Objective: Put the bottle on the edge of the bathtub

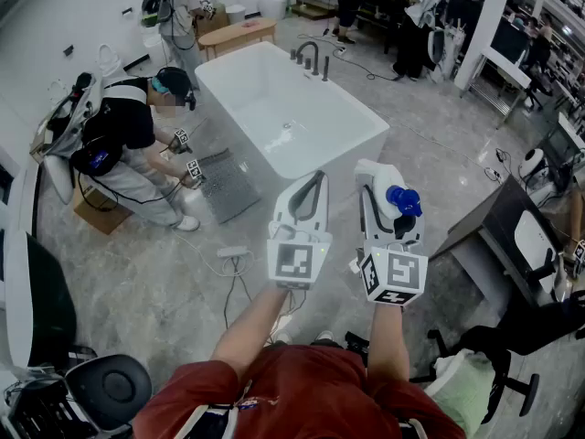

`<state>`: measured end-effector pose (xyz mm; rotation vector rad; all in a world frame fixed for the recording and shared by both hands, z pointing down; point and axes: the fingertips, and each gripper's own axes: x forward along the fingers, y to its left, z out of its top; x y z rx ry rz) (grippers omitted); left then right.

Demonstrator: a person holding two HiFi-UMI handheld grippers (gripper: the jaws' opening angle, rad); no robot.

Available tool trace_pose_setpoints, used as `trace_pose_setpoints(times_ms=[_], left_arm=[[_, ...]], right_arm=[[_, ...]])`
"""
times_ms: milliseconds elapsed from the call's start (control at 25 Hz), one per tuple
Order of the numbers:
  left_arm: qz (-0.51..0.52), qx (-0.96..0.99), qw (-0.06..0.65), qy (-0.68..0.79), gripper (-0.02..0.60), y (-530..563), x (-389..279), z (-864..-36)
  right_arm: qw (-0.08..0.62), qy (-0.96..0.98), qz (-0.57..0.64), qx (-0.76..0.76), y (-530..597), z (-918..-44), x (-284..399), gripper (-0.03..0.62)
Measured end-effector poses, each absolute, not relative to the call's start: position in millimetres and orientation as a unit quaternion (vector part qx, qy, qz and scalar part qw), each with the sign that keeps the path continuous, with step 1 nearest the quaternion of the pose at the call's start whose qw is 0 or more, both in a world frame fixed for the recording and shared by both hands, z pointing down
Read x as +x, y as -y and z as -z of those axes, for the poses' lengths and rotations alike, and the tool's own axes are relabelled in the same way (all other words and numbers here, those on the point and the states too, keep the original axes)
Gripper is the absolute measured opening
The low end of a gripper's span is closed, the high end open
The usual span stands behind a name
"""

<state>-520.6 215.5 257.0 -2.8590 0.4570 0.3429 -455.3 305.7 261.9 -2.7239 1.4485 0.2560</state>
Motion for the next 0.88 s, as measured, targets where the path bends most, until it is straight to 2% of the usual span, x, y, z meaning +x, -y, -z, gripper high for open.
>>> trace_pose_setpoints(times_ms=[560,880], left_arm=[[-0.119,-0.975,0.112,-0.151,0.015,-237,-510,-259],[-0.115,-0.977,0.082,-0.161,0.015,-251,-496,-264]], right_arm=[[0.026,-0.469,-0.081,-0.879,-322,-266,-444,0.272],[0.047,-0.470,-0.068,-0.879,-341,-273,-426,0.272]])
